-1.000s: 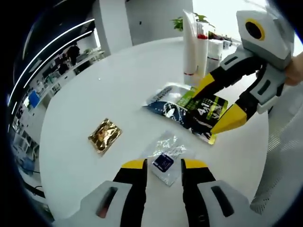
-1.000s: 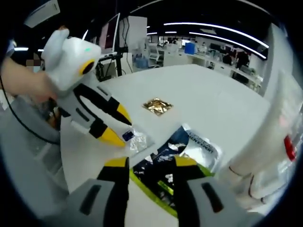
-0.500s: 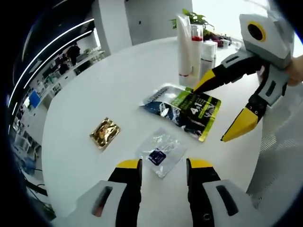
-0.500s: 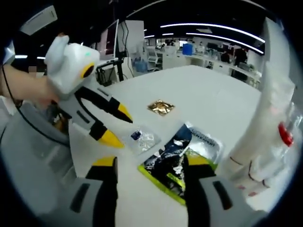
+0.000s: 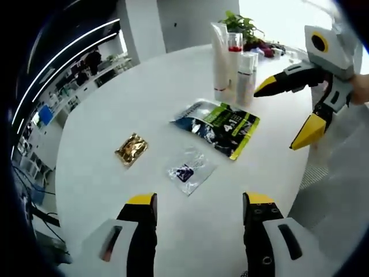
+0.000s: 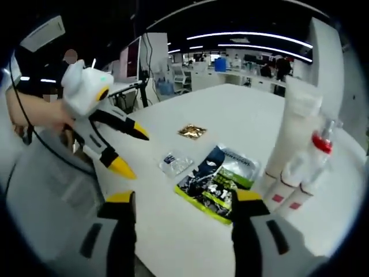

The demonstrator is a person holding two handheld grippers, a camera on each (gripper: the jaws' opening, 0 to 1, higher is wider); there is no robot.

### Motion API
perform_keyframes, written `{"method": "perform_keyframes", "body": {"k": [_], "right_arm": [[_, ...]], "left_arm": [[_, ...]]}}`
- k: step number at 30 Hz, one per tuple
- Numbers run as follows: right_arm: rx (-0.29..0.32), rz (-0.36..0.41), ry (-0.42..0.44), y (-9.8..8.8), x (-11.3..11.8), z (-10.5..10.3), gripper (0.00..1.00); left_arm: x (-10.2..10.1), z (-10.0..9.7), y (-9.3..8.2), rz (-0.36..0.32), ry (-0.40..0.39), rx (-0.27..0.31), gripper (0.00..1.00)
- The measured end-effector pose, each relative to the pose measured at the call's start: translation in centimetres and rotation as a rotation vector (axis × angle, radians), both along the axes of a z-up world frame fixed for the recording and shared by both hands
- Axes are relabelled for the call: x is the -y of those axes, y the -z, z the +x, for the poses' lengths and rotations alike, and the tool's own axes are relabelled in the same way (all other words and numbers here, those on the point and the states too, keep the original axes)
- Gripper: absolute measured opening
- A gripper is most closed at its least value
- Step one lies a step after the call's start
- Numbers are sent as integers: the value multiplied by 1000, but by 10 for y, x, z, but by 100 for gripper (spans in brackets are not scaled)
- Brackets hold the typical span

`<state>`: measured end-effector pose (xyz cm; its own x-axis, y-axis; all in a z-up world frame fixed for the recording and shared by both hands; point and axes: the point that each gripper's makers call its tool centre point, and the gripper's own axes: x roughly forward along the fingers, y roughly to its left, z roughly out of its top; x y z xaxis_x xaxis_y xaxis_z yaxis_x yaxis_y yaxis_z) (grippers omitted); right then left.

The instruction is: Arrange the skincare products in the storage area until every visible bottle or jar stands upright without overlapping.

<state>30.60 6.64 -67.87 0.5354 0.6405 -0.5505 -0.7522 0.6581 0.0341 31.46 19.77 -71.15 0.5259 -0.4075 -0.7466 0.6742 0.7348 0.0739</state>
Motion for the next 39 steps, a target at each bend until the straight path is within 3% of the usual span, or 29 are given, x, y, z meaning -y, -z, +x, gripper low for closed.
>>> {"method": "perform_keyframes", "body": {"k": [14, 34, 39], "right_arm": [[-10, -4, 42, -8, 30, -24, 77], [21, 0, 150, -25, 74, -14, 81], [35, -1, 182, -28, 81, -11, 86]], "left_arm": [[-12, -31, -10, -38, -72, -12, 65], [-38, -43, -32, -73, -216, 22, 79], [-41, -38, -44, -106, -240, 65, 82]]}}
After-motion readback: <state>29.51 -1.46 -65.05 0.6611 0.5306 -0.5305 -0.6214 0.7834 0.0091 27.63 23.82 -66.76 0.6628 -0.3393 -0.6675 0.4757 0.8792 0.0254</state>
